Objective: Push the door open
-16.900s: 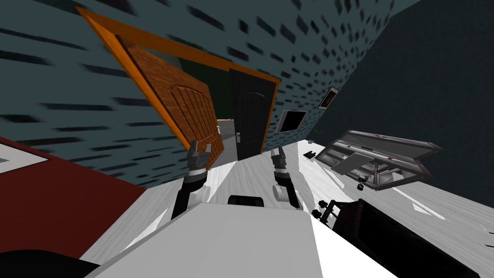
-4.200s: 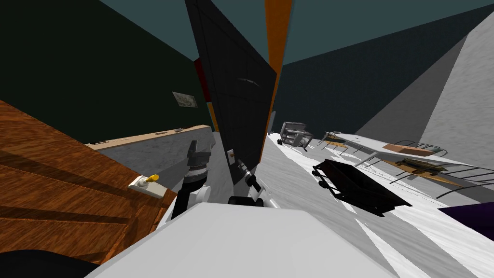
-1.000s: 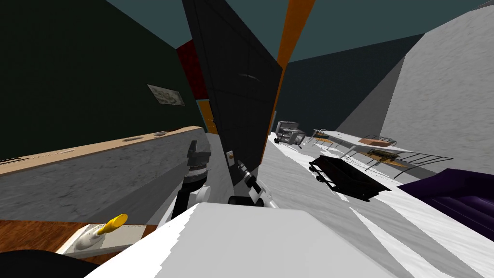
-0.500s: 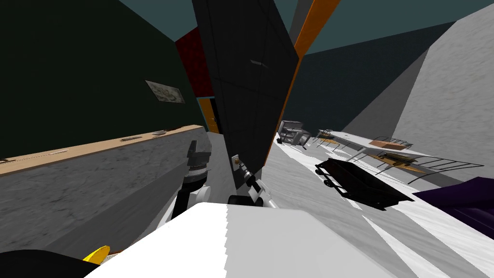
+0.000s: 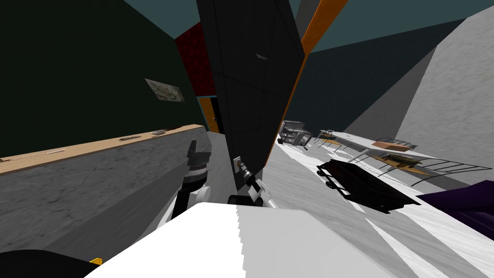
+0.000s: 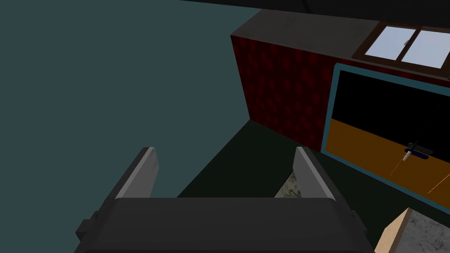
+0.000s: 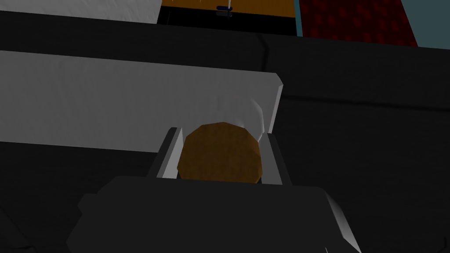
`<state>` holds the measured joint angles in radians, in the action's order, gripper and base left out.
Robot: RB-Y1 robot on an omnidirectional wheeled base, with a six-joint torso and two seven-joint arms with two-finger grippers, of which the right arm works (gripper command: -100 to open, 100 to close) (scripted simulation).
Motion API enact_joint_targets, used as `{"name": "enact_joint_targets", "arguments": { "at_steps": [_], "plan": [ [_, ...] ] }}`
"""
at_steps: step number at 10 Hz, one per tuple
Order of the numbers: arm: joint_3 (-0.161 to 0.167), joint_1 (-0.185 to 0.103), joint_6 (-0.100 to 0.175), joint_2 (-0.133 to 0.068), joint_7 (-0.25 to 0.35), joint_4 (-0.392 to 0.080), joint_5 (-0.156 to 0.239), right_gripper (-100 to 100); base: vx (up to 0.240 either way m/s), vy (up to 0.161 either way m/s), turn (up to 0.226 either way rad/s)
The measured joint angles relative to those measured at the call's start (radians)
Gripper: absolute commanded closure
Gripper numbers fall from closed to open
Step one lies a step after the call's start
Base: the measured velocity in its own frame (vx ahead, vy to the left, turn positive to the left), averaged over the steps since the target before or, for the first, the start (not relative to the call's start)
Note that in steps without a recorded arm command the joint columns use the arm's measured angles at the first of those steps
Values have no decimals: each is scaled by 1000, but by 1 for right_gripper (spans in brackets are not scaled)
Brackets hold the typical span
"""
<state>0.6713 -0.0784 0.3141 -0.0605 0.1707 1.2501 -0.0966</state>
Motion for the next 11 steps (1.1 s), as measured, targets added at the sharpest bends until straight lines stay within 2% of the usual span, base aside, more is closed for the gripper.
{"name": "enact_joint_targets", "arguments": {
  "at_steps": [2,3,4,7,11],
  "plan": [
    [1,3,-2,-2,0,-2,0,100,-5,-3,-3],
    [0,3,-2,-2,0,-3,0,100,91,32,-183],
    [11,16,-7,-3,-7,5,-1,100,140,100,-252],
    [42,53,-8,0,-43,14,-2,100,175,149,-269],
    [73,95,-17,25,-92,47,-1,100,123,178,-204]
  ]
}}
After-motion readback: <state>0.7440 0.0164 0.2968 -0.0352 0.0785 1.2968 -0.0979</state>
